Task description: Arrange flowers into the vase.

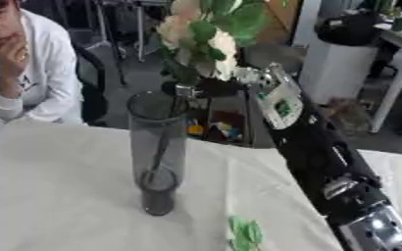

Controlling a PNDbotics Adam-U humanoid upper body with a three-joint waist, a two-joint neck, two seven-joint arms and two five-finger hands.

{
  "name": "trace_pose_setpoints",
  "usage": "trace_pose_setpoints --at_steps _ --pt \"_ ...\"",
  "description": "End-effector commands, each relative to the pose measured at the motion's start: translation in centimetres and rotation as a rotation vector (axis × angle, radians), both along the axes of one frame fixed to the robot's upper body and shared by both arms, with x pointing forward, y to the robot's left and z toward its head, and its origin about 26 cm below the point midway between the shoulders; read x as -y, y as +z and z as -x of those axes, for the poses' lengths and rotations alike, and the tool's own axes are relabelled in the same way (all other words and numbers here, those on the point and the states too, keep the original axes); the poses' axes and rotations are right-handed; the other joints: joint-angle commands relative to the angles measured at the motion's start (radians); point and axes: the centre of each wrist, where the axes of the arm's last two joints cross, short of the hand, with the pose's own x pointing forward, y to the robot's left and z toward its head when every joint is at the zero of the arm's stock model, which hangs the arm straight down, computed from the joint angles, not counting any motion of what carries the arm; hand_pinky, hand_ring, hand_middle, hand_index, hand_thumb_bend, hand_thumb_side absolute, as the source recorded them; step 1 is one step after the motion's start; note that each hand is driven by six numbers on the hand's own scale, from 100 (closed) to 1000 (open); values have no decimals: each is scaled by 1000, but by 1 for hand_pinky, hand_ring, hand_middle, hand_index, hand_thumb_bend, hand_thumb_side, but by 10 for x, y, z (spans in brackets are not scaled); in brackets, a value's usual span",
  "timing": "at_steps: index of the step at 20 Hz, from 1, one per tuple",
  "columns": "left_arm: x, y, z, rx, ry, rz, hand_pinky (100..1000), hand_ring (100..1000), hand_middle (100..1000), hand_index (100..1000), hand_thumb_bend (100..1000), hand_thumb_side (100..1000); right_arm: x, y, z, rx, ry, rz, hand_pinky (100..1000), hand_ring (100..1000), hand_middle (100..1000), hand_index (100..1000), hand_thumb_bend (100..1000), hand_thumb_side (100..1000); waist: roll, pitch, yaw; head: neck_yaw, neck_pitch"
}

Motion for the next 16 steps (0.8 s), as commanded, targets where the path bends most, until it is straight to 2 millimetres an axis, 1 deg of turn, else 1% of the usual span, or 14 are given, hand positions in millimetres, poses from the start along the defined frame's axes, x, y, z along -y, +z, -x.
trace_pose_setpoints --at_steps 1,8,16 --pt "0 7 3 32 -6 -7 785 867 845 956 100 1000 7 18 9 57 131 199 948 1000 1000 1000 344 967 10 -21 -1 1 3" --pt "0 7 4 32 -7 -8 785 868 845 956 100 1000 -1 25 13 76 166 179 947 1000 1000 1000 340 978 9 -19 -1 -1 7" --pt "0 7 3 31 -4 -6 785 869 846 956 100 1000 8 19 12 61 157 176 944 1000 1000 1000 344 993 7 -18 -5 3 4"
